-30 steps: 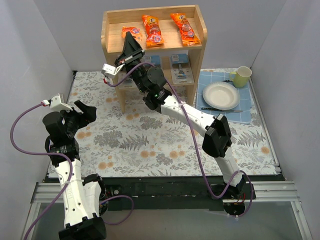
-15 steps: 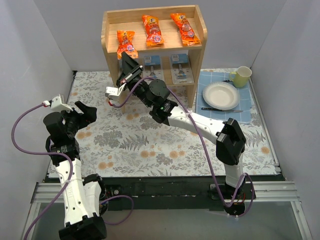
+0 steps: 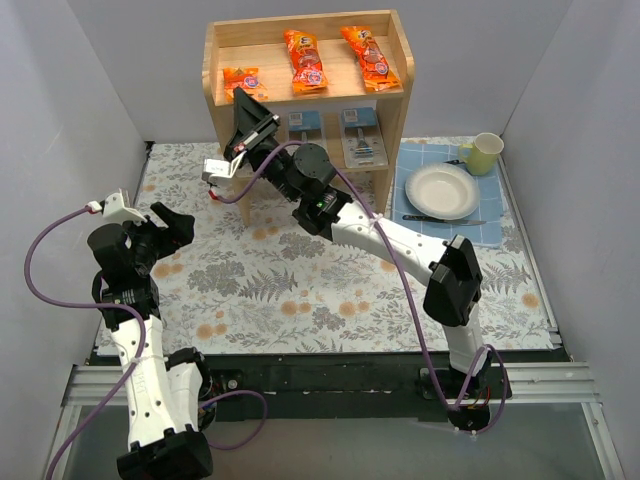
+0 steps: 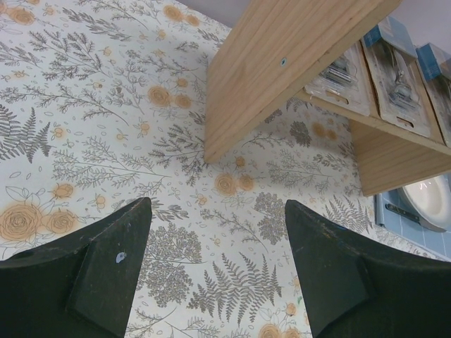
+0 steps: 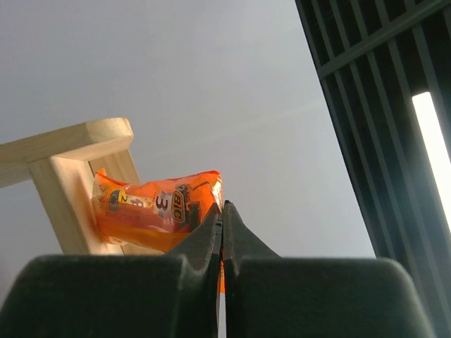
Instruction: Place and organize the shaving razors onto the shelf
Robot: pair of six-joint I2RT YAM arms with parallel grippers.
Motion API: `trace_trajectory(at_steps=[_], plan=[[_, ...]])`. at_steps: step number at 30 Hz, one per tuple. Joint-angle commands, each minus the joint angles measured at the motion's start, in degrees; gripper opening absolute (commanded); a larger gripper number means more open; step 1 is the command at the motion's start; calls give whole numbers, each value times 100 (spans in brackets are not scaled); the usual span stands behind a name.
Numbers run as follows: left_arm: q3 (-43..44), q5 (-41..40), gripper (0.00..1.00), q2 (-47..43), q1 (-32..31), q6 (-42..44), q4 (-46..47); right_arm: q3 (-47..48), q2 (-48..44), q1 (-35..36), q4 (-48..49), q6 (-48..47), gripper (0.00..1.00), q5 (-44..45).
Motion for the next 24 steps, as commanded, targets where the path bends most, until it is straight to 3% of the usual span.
trace_trajectory(at_steps=[1,24], plan=[[32,-66,76,-74,30,63,-2,441,190,-12,-176,158,1,-106],[50,-75,76,31,30,98,6,1531,1043,-179,-589,245,1,-256]])
